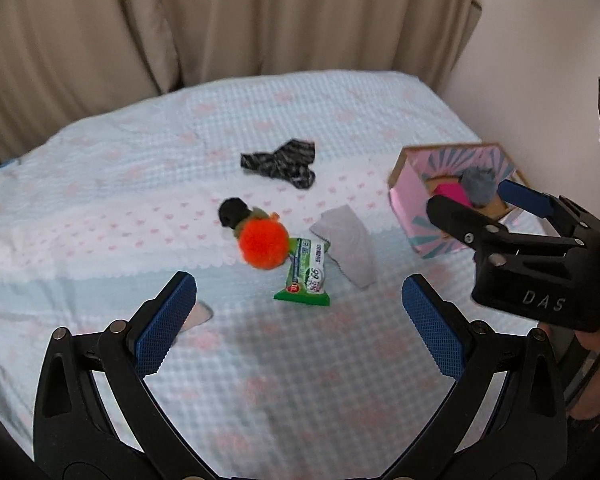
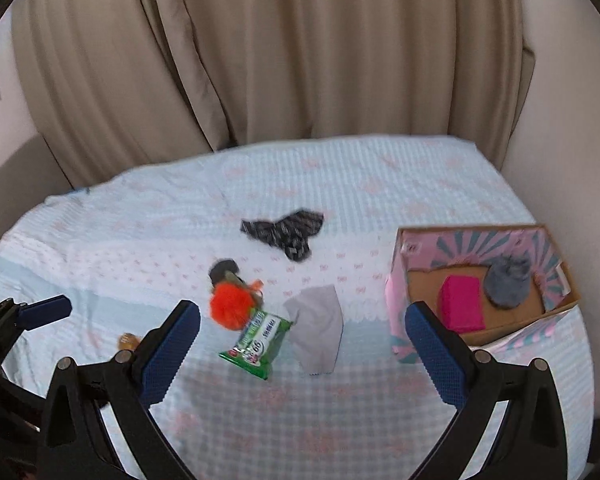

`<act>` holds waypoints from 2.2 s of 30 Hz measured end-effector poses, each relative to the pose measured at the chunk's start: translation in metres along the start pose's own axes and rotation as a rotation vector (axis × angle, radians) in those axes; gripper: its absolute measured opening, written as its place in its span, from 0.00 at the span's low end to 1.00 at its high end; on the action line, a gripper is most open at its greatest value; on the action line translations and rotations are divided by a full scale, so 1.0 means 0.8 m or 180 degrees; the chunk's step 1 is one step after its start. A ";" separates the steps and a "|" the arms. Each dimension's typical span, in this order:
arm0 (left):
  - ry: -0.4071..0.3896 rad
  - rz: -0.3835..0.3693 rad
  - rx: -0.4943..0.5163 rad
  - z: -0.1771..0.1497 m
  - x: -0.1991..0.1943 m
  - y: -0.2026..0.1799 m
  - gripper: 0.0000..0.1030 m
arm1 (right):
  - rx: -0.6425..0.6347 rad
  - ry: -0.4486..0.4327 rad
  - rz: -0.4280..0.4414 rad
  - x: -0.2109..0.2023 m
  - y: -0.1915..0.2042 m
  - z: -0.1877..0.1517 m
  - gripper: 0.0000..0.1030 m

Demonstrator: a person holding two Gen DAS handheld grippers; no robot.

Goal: Organize soft objects
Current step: 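Move both tools toward the green wipes packet and grey cloth, then grasp the green wipes packet with the left tool while the right tool grasps the grey cloth, then carry the wipes packet and grey cloth over the box with both tools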

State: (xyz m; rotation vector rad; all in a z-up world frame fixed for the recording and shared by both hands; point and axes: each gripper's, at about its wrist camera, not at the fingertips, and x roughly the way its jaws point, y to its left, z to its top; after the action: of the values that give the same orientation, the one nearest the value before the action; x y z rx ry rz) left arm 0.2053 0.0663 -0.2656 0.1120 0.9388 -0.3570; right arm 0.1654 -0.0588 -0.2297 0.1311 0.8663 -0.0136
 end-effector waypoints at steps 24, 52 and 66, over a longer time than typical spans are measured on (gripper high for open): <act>0.0512 0.0011 0.0425 -0.073 0.299 -0.022 0.78 | -0.0493 0.0734 -0.0017 0.287 -0.027 -0.097 0.86; 0.0467 -0.0209 0.0568 -0.056 0.283 -0.002 0.41 | -0.0382 0.0678 0.0286 0.268 -0.014 -0.072 0.09; 0.0081 -0.0216 0.0410 0.031 0.143 -0.014 0.41 | -0.0201 0.0318 0.0144 0.122 -0.024 0.020 0.09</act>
State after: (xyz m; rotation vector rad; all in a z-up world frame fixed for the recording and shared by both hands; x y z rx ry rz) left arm 0.2818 0.0213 -0.3427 0.2031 0.9462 -0.4800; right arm 0.2392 -0.0753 -0.2957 0.0928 0.9622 0.0631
